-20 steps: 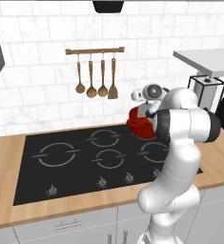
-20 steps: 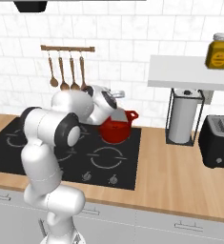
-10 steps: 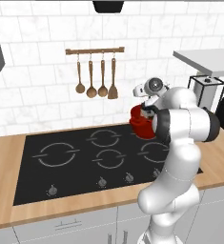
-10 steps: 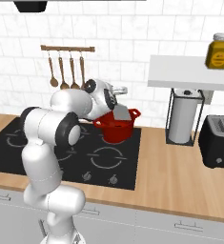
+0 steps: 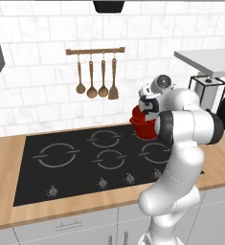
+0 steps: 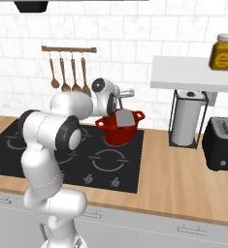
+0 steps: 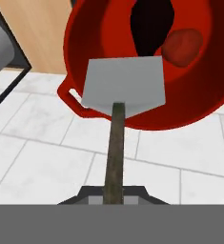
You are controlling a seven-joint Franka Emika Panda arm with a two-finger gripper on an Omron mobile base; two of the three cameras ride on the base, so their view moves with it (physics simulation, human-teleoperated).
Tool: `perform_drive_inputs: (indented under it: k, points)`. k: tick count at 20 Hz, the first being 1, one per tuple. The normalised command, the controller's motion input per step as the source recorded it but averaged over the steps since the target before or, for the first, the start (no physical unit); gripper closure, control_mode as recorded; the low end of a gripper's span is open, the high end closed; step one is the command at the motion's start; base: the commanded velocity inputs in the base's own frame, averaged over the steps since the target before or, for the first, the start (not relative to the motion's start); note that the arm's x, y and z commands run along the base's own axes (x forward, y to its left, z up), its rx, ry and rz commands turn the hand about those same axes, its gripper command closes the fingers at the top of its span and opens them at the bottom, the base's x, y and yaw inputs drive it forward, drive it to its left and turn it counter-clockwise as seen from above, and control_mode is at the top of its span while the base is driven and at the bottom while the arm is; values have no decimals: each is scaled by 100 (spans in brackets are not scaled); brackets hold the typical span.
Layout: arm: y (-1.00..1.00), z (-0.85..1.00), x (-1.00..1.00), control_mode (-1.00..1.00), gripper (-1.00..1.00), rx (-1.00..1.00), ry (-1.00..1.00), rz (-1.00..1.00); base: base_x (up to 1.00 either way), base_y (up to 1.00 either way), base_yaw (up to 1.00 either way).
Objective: Put the avocado and bell pepper in the pot. Retrieve the spatula and lightly stir the vegetables in the pot.
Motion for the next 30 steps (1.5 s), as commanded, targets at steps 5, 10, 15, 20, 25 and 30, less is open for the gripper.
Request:
perform_drive_inputs:
  k: [5, 10, 15, 20, 25, 30]
  points:
    - [-4, 0, -12, -100, 100, 9, -12, 0, 0, 0, 0]
    - [1, -9, 0, -100, 100, 9, -10, 0, 0, 0, 0]
    - [5, -5, 0, -100, 100, 3, 3, 0, 0, 0, 0]
    - [-1, 0, 0, -100, 100, 2, 7, 4, 0, 0, 0]
    - [6, 0, 7, -100, 100, 4, 4, 11, 0, 0, 0]
    - [0, -3, 0, -100, 100, 1, 11, 5, 0, 0, 0]
